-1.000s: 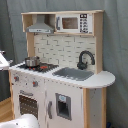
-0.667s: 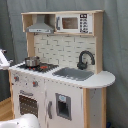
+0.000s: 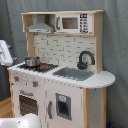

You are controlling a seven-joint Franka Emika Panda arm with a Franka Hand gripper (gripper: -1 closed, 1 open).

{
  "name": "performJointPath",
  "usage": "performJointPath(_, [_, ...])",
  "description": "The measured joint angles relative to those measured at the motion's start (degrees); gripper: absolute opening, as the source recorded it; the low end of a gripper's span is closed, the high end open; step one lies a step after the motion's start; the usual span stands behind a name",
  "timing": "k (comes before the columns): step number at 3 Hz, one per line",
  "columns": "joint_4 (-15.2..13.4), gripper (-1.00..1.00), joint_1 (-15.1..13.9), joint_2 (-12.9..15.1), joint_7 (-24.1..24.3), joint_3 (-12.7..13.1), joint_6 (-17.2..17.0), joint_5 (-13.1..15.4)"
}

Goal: Play with the kitchen

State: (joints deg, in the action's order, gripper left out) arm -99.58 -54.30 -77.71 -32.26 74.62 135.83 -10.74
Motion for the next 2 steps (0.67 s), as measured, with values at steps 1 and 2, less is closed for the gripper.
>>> performJointPath(1, [2.1, 1.0, -3.4, 3.7, -0.6, -1.4, -3.4, -2.3])
performJointPath(2, [3.7, 1.0, -4.5, 7.7, -0.7, -1.4, -7.4, -2.5])
